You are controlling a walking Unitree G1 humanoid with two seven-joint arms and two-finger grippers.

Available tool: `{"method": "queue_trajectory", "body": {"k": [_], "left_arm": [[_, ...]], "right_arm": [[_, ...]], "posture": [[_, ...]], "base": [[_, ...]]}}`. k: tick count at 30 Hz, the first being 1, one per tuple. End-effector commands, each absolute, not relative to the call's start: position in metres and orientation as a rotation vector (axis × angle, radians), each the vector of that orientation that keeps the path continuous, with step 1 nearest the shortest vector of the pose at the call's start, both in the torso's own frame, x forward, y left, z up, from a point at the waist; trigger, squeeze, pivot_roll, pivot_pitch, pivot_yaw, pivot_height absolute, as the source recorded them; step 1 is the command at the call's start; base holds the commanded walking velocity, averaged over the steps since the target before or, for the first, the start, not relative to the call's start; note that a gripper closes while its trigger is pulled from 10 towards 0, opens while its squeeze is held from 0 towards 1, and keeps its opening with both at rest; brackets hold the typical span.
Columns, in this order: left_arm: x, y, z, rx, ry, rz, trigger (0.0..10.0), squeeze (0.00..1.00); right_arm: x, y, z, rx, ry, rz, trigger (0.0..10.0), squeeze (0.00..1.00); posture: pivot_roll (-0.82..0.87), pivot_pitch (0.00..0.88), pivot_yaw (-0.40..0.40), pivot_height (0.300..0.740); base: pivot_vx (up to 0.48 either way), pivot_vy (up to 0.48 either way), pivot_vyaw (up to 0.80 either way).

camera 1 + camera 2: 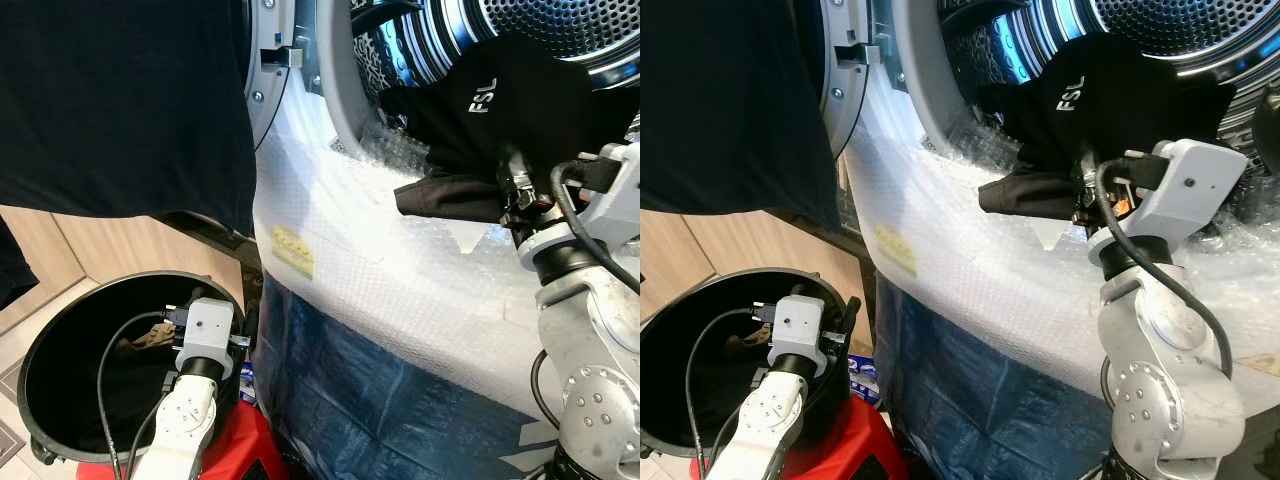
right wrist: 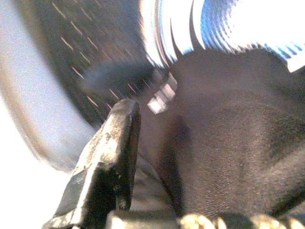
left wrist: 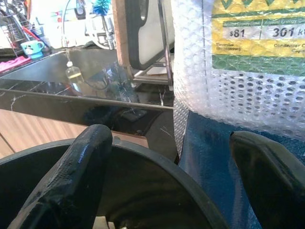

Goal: Clothes washing

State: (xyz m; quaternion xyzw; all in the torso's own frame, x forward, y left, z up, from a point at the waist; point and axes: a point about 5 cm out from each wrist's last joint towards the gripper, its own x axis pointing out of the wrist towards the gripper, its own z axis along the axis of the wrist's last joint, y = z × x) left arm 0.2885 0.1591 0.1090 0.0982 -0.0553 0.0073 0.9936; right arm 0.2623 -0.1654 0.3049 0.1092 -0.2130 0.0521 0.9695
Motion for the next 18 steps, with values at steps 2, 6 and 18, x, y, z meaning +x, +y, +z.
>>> {"method": "queue_trajectory", "body": {"k": [2, 6, 18], "left_arm": [[0.288, 0.157, 0.109, 0.198, -0.112, -0.003, 10.0, 0.0], [0.288, 0.156, 0.109, 0.195, -0.114, -0.001, 10.0, 0.0], [0.292, 0.152, 0.11, 0.189, -0.117, -0.015, 10.0, 0.0]], "right_arm": [[0.249, -0.159, 0.32, 0.204, -0.525, 0.2, 10.0, 0.0], [0.245, -0.162, 0.302, -0.044, -0.429, 0.249, 10.0, 0.0], [0.229, -0.187, 0.309, -0.027, -0.491, 0.191, 10.0, 0.0]], "posture": [[-0.03, 0.087, -0.069, 0.74], [-0.03, 0.085, -0.072, 0.74], [-0.06, 0.083, -0.063, 0.74]], "base": [[0.0, 0.0, 0.0], [0.0, 0.0, 0.0], [0.0, 0.0, 0.0]]}}
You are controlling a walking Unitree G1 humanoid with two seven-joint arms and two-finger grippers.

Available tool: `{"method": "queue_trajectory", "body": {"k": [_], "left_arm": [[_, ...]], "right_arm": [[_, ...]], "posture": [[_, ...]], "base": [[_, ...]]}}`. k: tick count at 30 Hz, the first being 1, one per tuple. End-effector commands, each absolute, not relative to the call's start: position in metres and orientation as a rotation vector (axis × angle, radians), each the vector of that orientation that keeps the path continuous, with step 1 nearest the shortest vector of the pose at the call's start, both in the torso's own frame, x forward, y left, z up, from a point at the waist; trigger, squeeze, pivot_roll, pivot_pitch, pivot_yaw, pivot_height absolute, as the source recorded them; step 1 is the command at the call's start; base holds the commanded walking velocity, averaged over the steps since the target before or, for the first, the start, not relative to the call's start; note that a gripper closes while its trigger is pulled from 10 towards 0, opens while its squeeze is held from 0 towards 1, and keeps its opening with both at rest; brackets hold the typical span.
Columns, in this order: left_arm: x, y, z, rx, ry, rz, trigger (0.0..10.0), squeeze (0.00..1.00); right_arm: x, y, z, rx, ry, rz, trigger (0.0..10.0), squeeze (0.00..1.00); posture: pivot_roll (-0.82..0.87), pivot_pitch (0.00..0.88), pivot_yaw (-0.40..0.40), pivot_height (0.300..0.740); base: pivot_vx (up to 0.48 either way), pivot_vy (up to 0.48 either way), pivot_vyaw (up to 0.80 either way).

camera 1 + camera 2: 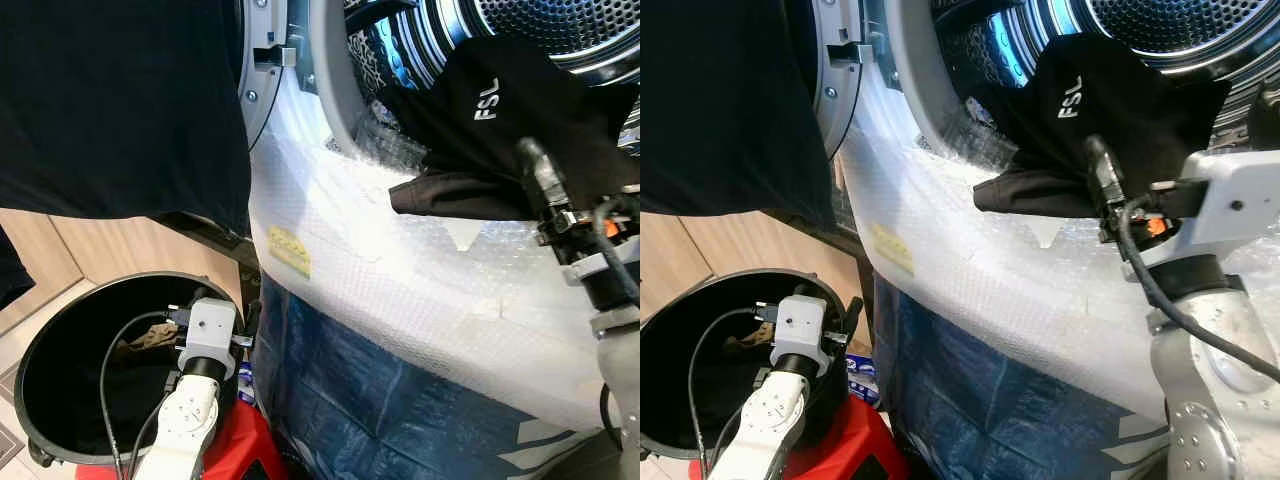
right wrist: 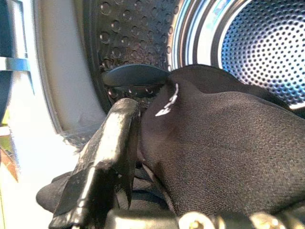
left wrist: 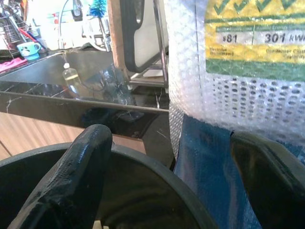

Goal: Clothes washing

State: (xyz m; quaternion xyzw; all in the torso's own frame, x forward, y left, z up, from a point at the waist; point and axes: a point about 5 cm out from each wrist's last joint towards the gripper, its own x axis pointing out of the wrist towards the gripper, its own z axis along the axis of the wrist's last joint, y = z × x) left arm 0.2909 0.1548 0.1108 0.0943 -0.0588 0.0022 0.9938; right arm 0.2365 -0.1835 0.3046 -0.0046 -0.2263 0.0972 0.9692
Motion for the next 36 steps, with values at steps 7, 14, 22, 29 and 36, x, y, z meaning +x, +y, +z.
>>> {"method": "queue_trajectory", "body": {"k": [7, 14, 22, 29, 36], "left_arm": [[0.294, 0.151, 0.11, 0.187, -0.12, -0.02, 10.0, 0.0], [0.295, 0.149, 0.111, 0.183, -0.126, -0.016, 10.0, 0.0], [0.294, 0.153, 0.112, 0.181, -0.134, 0.008, 10.0, 0.0], [0.294, 0.153, 0.111, 0.179, -0.136, 0.012, 10.0, 0.0], [0.294, 0.152, 0.11, 0.173, -0.134, 0.008, 10.0, 0.0]], "right_arm": [[0.219, -0.19, 0.309, 0.127, -0.55, 0.213, 10.0, 0.0], [0.221, -0.19, 0.284, 0.269, -0.48, 0.212, 10.0, 0.0], [0.23, -0.162, 0.271, 0.73, -0.463, 0.319, 10.0, 0.33], [0.219, -0.152, 0.271, 0.744, -0.424, 0.489, 10.0, 0.0], [0.194, -0.149, 0.273, 0.63, -0.408, 0.711, 10.0, 0.0]], "posture": [[-0.07, 0.083, -0.065, 0.74], [-0.06, 0.077, -0.072, 0.74], [-0.04, 0.087, -0.087, 0.74], [-0.04, 0.09, -0.09, 0.74], [-0.05, 0.091, -0.089, 0.74]], "base": [[0.0, 0.0, 0.0], [0.0, 0.0, 0.0], [0.0, 0.0, 0.0], [0.0, 0.0, 0.0], [0.0, 0.0, 0.0]]}}
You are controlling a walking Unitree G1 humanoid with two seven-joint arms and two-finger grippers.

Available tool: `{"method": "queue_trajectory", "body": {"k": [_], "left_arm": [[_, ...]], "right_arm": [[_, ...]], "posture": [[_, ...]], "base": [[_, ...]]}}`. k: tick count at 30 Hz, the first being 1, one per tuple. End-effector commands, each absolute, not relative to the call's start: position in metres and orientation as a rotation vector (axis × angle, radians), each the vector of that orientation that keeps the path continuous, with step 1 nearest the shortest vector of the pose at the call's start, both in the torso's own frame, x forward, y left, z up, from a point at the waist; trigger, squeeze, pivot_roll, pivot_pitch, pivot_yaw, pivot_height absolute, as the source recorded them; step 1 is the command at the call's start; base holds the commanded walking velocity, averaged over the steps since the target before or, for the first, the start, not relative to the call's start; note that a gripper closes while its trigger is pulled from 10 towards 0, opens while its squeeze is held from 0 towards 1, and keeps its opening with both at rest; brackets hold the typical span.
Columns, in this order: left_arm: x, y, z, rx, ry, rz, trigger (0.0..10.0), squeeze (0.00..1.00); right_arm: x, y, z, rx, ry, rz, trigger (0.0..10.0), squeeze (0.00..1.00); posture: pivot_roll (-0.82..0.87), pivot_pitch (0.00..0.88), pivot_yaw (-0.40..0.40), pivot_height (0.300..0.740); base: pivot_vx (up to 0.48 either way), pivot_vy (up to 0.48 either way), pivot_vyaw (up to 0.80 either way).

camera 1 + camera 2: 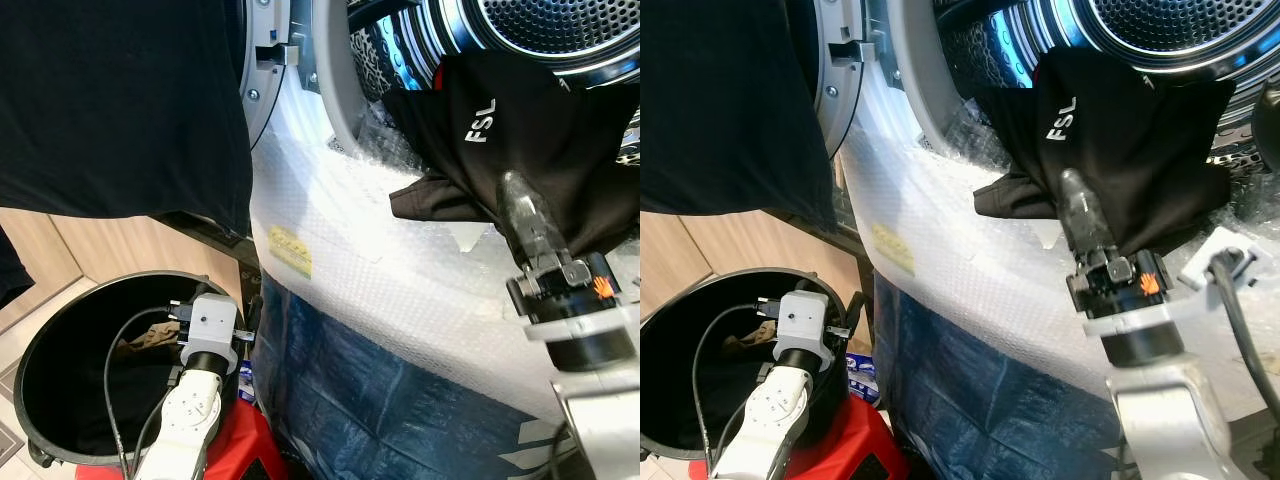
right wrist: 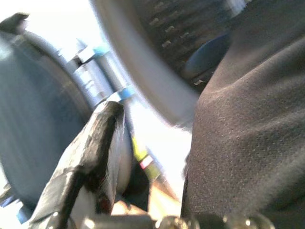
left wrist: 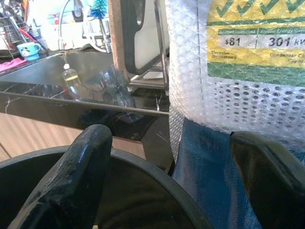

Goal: Clothes washing

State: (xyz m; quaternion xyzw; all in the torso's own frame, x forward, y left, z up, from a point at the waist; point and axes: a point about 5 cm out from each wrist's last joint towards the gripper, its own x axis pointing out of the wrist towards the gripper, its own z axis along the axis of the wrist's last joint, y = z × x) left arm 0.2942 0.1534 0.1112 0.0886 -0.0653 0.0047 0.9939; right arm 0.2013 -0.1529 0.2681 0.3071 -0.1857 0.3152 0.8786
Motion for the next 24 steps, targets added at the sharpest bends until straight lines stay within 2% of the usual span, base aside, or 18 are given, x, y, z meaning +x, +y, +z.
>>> {"method": "queue_trajectory", "body": {"k": [1, 3, 8, 17, 24], "left_arm": [[0.294, 0.15, 0.11, 0.17, -0.133, 0.005, 10.0, 0.0], [0.295, 0.148, 0.11, 0.167, -0.133, -0.003, 10.0, 0.0], [0.295, 0.147, 0.11, 0.165, -0.134, -0.006, 10.0, 0.0], [0.293, 0.149, 0.109, 0.162, -0.129, 0.008, 10.0, 0.0], [0.293, 0.149, 0.109, 0.162, -0.131, 0.014, 10.0, 0.0]], "right_arm": [[0.191, -0.152, 0.27, 0.596, -0.385, 0.725, 10.0, 0.0], [0.192, -0.161, 0.259, 0.563, -0.333, 0.672, 10.0, 0.0], [0.194, -0.171, 0.25, 0.615, -0.302, 0.621, 10.0, 0.0], [0.198, -0.163, 0.232, 0.575, -0.177, 0.663, 10.0, 0.0], [0.207, -0.15, 0.237, 0.527, -0.209, 0.692, 10.0, 0.0]], "posture": [[-0.05, 0.091, -0.089, 0.74], [-0.06, 0.092, -0.087, 0.74], [-0.06, 0.092, -0.092, 0.74], [-0.05, 0.099, -0.103, 0.74], [-0.04, 0.101, -0.107, 0.74]], "base": [[0.0, 0.0, 0.0], [0.0, 0.0, 0.0], [0.0, 0.0, 0.0], [0.0, 0.0, 0.0], [0.0, 0.0, 0.0]]}}
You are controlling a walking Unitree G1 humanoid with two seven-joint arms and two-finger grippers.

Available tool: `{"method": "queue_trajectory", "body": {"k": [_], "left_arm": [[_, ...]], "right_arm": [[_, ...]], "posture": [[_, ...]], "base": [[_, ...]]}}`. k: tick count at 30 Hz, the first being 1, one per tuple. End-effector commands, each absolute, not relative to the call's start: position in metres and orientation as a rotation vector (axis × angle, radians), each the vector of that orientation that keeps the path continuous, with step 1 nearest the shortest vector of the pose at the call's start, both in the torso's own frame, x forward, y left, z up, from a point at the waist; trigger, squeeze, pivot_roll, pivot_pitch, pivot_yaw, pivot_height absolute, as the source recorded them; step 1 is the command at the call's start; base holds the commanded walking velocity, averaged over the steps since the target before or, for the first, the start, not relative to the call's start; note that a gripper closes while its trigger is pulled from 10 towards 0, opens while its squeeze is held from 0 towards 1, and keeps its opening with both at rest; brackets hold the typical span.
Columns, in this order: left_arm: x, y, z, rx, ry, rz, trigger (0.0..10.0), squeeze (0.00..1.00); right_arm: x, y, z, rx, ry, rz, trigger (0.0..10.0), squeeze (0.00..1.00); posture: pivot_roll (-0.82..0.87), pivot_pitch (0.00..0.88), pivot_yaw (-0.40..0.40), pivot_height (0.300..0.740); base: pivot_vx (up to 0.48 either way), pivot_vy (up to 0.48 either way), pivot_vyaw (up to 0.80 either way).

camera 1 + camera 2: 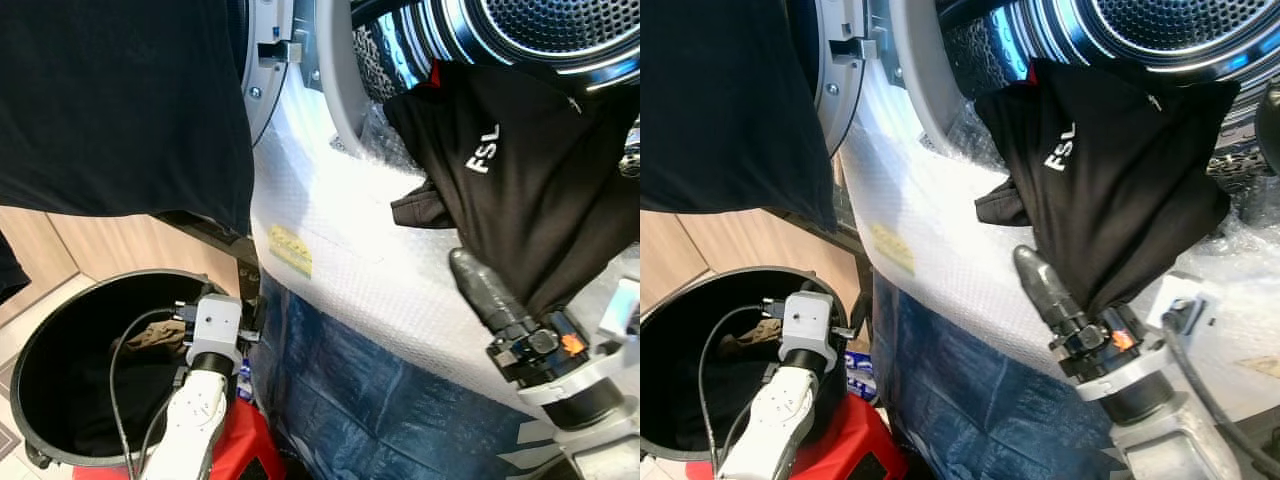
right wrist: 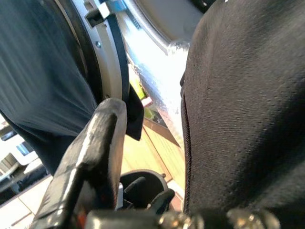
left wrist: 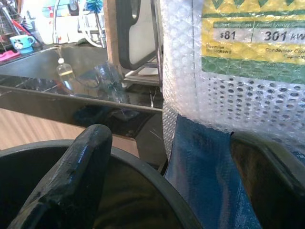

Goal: Clothes washing

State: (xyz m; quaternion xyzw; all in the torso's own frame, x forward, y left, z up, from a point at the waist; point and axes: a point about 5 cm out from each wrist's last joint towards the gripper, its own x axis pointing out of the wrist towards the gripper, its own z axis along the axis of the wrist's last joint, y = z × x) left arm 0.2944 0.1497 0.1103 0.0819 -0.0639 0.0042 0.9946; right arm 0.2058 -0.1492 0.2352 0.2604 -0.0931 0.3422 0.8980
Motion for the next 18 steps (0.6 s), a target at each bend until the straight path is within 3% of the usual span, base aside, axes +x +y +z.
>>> {"method": "queue_trajectory", "body": {"k": [1, 12, 13, 14, 18], "left_arm": [[0.2934, 0.149, 0.109, 0.162, -0.13, 0.014, 10.0, 0.0], [0.2928, 0.1495, 0.108, 0.163, -0.126, 0.014, 10.0, 0.0], [0.2929, 0.1494, 0.1081, 0.163, -0.126, 0.014, 10.0, 0.0], [0.293, 0.1494, 0.1083, 0.162, -0.127, 0.015, 10.0, 0.0], [0.293, 0.1497, 0.1088, 0.16, -0.128, 0.019, 10.0, 0.0]], "right_arm": [[0.2088, -0.15, 0.2378, 0.537, -0.21, 0.69, 10.0, 0.0], [0.2106, -0.1451, 0.242, 0.491, -0.251, 0.721, 10.0, 0.0], [0.2112, -0.1445, 0.242, 0.488, -0.253, 0.721, 9.6, 0.0], [0.212, -0.1443, 0.2426, 0.497, -0.261, 0.717, 0.0, 0.0], [0.211, -0.1437, 0.2458, 0.506, -0.29, 0.733, 0.0, 0.0]], "posture": [[-0.04, 0.103, -0.106, 0.74], [-0.04, 0.109, -0.11, 0.74], [-0.04, 0.109, -0.11, 0.74], [-0.04, 0.109, -0.11, 0.74], [-0.04, 0.108, -0.111, 0.74]], "base": [[0.0, 0.0, 0.0], [0.0, 0.0, 0.0], [0.0, 0.0, 0.0], [0.0, 0.0, 0.0], [0.0, 0.0, 0.0]]}}
